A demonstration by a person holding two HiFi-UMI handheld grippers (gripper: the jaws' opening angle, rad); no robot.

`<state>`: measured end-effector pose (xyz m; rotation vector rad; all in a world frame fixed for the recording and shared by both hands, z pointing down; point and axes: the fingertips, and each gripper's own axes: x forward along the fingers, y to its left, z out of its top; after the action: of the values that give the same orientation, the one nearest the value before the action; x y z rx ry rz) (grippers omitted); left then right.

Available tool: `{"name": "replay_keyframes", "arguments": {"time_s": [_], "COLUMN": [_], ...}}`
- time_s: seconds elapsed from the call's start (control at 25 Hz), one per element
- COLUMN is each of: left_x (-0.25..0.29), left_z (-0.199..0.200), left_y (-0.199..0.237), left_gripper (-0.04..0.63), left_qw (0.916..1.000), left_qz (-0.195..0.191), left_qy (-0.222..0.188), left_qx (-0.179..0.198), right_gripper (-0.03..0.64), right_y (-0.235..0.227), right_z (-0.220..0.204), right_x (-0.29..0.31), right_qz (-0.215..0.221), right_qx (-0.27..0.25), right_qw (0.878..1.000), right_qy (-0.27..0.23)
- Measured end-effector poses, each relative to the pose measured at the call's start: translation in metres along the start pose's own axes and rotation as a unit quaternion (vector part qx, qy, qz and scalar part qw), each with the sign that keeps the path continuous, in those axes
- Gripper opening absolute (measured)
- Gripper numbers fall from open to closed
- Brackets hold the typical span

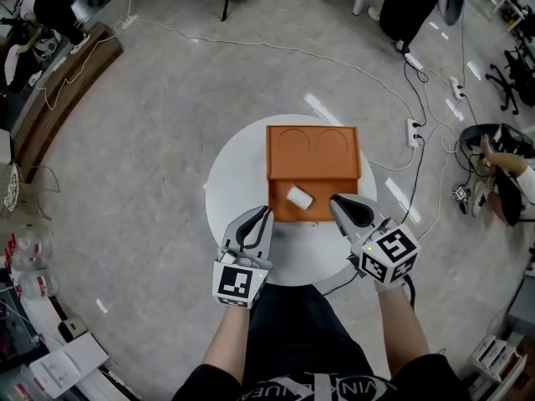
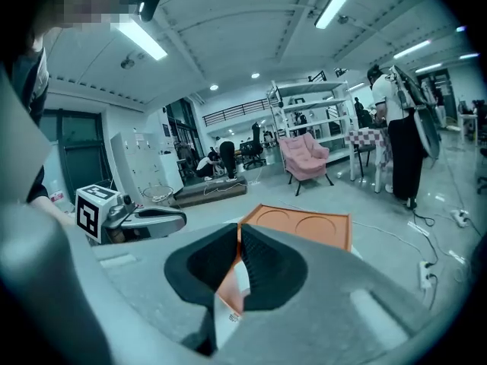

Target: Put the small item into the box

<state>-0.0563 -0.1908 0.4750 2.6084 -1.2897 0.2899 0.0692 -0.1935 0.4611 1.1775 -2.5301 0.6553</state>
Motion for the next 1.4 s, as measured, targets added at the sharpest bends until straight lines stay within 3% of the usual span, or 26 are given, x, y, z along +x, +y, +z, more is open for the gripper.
{"name": "replay_keyframes", "arguments": {"time_s": [0.48,1.4], "left_x": [-0.010,-0.031], "left_z": [0.033,0.096], "left_y": [0.003,-0.005], "left_gripper": [0.020,0.018], "left_qw": [0.9997,0.9974], "left_qz": [0.001,-0.005], "left_qy": [-0.023,-0.072], "left_qx": [-0.011,-0.003], "right_gripper": [0.006,0.006], "right_y": [-0.005,0.009], "right_z": [0.021,0.072], "right_x": [-0.029,-0.076], "right_qz": [-0.047,-0.072], "right_qx": [-0.016,-0.036], "right_qw": [0.998,0.993], "right_qy": [-0.027,-0.087]}}
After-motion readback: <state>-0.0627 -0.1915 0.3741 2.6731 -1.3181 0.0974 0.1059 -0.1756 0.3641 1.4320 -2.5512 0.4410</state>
